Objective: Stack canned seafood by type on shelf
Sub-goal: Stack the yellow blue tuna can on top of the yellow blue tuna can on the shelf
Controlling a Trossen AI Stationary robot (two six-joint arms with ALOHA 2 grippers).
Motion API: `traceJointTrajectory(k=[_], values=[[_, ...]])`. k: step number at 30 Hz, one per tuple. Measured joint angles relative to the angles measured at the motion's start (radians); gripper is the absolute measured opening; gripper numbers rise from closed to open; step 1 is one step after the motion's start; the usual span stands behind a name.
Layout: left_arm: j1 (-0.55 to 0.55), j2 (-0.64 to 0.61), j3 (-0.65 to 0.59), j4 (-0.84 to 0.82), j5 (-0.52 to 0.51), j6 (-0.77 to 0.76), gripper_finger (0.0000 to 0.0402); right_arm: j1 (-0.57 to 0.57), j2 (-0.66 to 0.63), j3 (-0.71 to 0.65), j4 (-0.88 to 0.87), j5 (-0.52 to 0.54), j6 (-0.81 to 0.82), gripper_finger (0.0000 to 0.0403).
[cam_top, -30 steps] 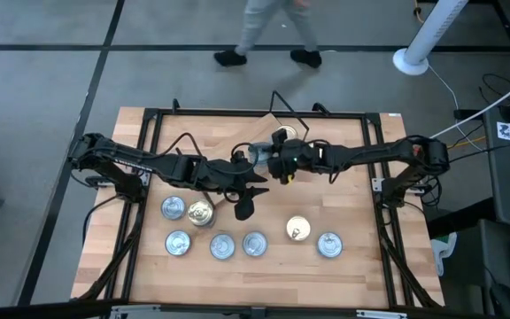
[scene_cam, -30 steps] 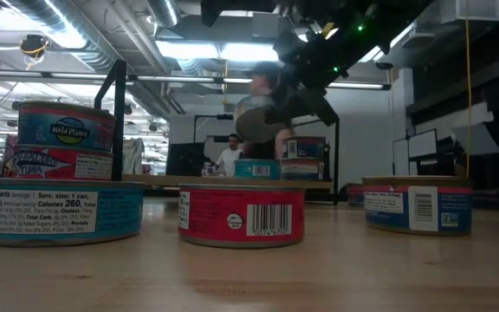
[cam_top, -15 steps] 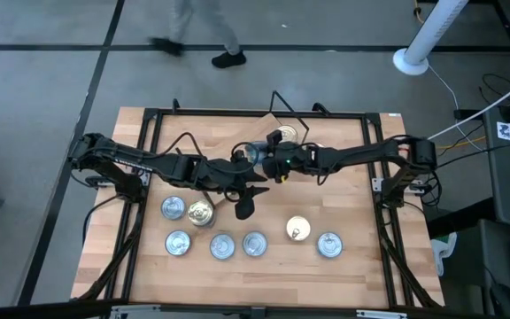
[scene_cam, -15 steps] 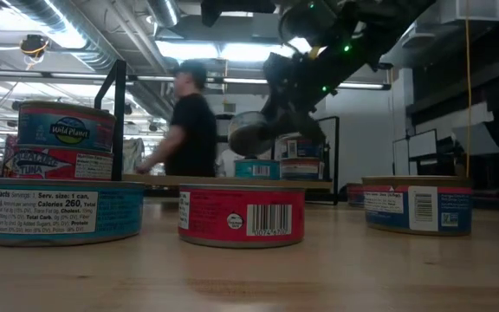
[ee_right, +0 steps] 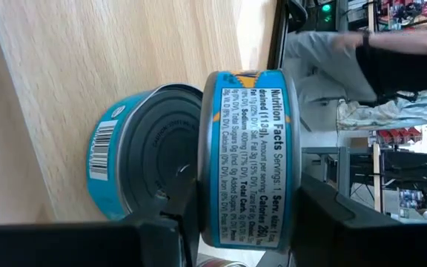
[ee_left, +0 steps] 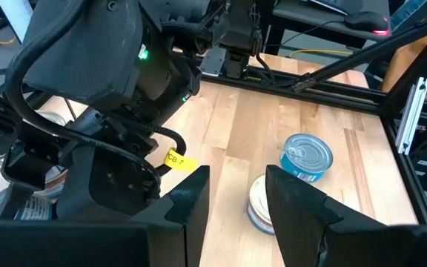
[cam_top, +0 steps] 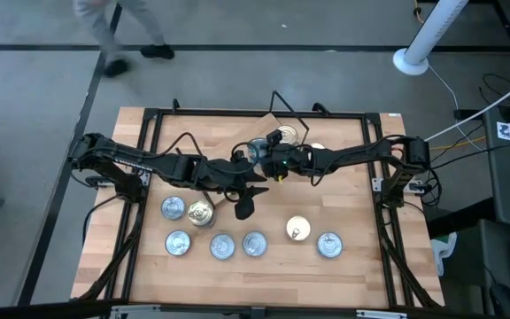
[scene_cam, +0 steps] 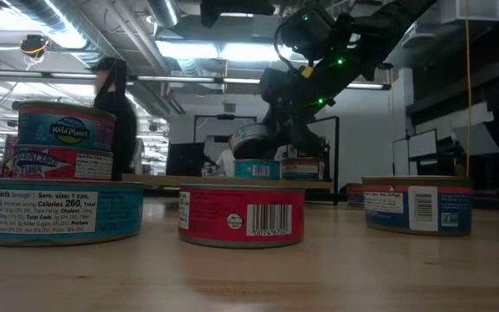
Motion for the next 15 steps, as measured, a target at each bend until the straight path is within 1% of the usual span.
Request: traceJointTrajectory(k=[15], values=[[0.0, 0.0, 0.0, -0.012, 0.0, -0.005, 0.0127, 0.0, 0.0, 0.0, -0.015, -0.003, 0.009, 0.0224]])
